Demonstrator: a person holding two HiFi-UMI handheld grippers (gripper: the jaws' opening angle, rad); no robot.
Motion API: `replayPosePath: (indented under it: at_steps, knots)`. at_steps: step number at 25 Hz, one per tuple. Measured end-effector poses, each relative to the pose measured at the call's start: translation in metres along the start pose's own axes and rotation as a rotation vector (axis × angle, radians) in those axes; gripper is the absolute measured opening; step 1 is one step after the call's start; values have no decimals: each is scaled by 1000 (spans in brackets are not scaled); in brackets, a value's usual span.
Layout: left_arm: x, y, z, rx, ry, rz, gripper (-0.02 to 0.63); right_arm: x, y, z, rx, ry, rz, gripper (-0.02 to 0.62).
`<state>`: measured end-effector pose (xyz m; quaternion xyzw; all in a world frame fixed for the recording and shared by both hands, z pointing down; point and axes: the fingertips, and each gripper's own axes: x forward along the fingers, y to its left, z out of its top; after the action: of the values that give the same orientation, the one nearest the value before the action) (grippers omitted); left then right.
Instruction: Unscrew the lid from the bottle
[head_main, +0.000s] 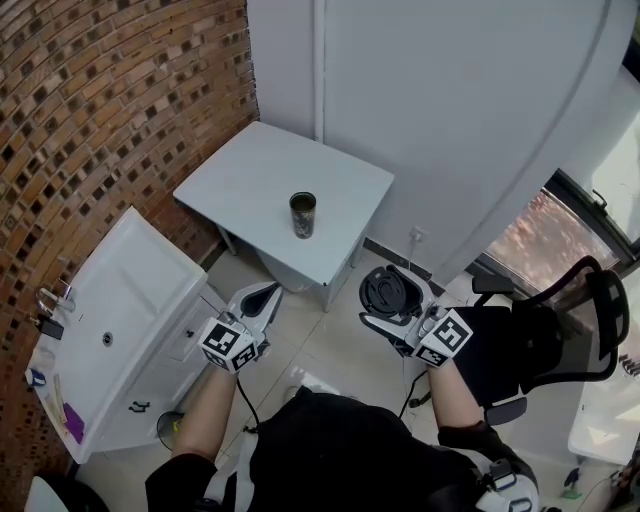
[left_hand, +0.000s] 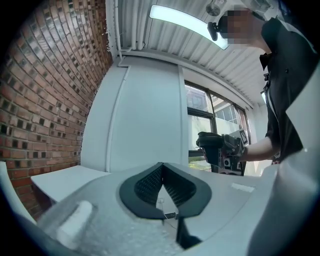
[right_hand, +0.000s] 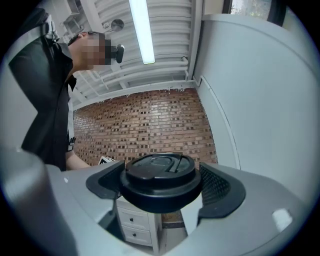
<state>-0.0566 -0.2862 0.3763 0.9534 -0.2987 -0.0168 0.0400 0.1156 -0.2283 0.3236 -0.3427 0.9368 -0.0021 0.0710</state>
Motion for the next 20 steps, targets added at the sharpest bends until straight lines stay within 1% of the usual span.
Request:
replayPosePath:
  at_steps: [11,16,20]
  knots:
    - [3,-22,-8,-15,-11,15,2,-1,15,-12,-36,31,43,465]
    - [1,-25,-8,-79,-27,5,2,-3,19,-12,-25,30,49,465]
    - [-2,-26,-14,-85,-13,12,2,-2,19,-16,-15,34,52,465]
